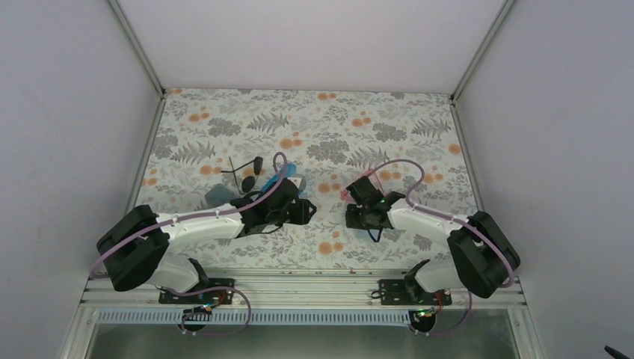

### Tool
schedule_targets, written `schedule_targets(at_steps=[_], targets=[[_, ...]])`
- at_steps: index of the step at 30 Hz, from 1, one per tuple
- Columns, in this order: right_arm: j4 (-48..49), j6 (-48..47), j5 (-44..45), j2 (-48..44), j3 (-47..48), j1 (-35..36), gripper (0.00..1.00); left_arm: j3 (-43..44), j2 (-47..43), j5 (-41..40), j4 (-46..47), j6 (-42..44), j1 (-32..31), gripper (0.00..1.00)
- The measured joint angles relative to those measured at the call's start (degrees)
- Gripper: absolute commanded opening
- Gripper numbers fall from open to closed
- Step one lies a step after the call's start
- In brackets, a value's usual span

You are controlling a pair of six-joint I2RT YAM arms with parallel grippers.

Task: Organize the sunglasses
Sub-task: Move the glasses cleaning cloth to the center of the board.

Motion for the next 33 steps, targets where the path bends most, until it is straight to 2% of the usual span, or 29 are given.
schedule_targets(at_steps=[8, 10, 12, 13, 15, 18, 21, 25, 28, 33], targets=[[5.42, 0.72, -18.47, -2.03, -0.81, 3.74, 0.04, -0.87, -2.03, -3.5, -2.25, -3.61, -0.11, 0.44], [8.46, 0.92, -23.32, -0.9, -0.79, 5.62, 0.17, -2.01, -3.04, -4.22, -2.25, -4.76, -0.11, 0.44], [10.49, 1.09, -26.99, 0.59, -0.52, 7.08, 0.37, -3.17, -3.91, -4.74, -2.45, -5.64, -0.11, 0.46], [11.39, 0.57, -28.7, 1.46, -0.17, 7.82, 0.43, -3.69, -4.28, -4.9, -2.64, -6.23, -0.11, 0.47], [11.76, 0.57, -29.03, 1.49, 0.35, 8.52, 0.45, -4.26, -4.79, -4.96, -2.78, -6.58, -0.17, 0.49], [10.1, 1.33, -24.2, -0.92, 0.79, 8.79, 0.42, -4.74, -5.11, -4.66, -2.47, -6.62, -0.31, 0.49], [5.42, 2.97, -14.69, -6.38, 1.2, 8.74, 0.36, -4.83, -4.9, -2.86, -0.57, -5.84, -0.37, 0.43], [0.7, 4.17, -6.69, -9.86, 1.2, 7.91, 0.14, -3.67, -1.55, 0.66, 1.95, -3.56, -0.72, 0.32], [-0.5, 3.65, -5.44, -8.85, 0.68, 7.17, 0.05, -1.22, 3.02, 3.06, 2.89, -1.77, -0.9, 0.27], [1.64, 1.77, -8.7, -4.83, -0.35, 4.57, 0.04, 2.84, 9.51, 6.84, 4.04, 0.79, -0.92, 0.23]])
